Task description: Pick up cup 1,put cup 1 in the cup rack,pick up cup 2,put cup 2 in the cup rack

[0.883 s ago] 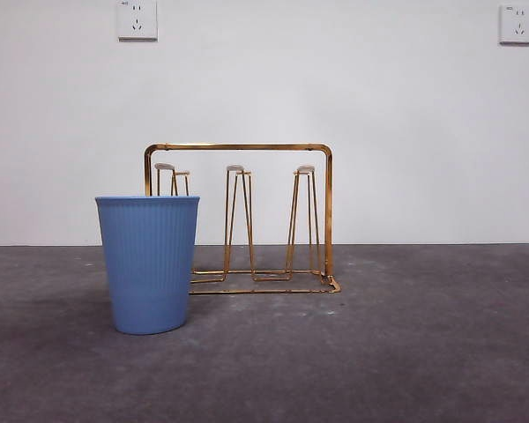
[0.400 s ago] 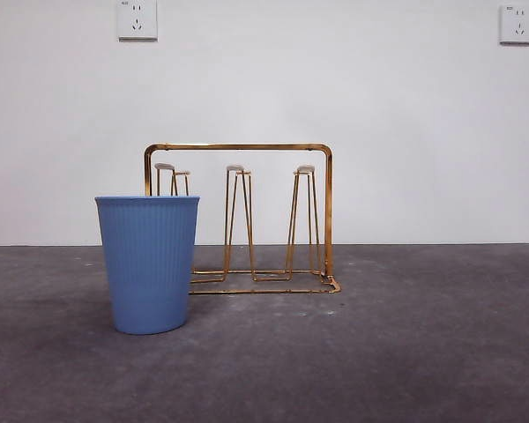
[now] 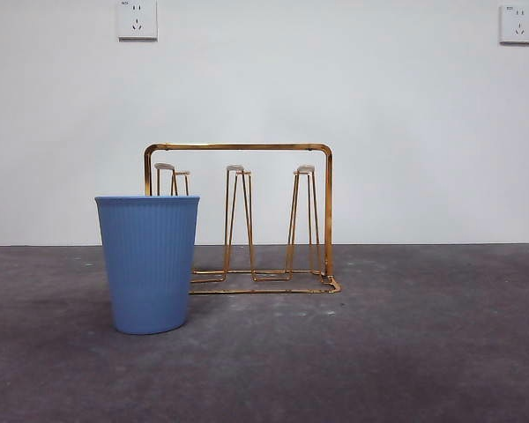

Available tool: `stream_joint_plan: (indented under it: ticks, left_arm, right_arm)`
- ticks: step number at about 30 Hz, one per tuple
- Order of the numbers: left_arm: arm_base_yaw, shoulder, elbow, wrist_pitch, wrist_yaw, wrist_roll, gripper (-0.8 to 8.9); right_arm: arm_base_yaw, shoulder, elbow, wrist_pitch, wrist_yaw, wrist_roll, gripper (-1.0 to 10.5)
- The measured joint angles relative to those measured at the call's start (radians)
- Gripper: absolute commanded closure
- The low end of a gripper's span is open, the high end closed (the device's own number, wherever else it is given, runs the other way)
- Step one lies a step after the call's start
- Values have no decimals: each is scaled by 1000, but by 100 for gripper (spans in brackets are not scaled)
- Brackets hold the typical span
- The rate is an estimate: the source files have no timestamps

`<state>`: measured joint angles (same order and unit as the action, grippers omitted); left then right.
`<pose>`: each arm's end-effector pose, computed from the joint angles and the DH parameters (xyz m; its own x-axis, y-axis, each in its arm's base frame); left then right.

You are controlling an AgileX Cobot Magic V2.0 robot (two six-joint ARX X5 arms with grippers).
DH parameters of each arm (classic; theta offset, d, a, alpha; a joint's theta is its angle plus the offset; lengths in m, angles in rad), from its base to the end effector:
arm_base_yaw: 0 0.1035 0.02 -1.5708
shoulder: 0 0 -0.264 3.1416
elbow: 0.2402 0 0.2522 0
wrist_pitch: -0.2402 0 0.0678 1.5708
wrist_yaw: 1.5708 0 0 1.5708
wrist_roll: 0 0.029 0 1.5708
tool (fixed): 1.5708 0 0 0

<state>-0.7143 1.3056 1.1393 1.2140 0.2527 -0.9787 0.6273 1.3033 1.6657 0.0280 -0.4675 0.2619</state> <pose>0.1843 -0.1694 0.4599 0.2017 -0.5058 0.8388 0.9498 -0.1083 -0.2936 0.1904 0.1542 0.5367 0.4038 0.8494 0.3397 -0.9118 0.4040 0.0738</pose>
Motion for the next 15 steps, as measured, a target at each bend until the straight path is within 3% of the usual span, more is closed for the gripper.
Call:
stream_joint_plan:
  ticks: [4,15]
  left_arm:
    - [0,2,0,-3,-5,8,149]
    - [0,3,0,-6,-34,10,501]
  right_arm:
    - [29,24,0,3,-1,-1,961]
    - [42,43,0,-1,-4,-15,961]
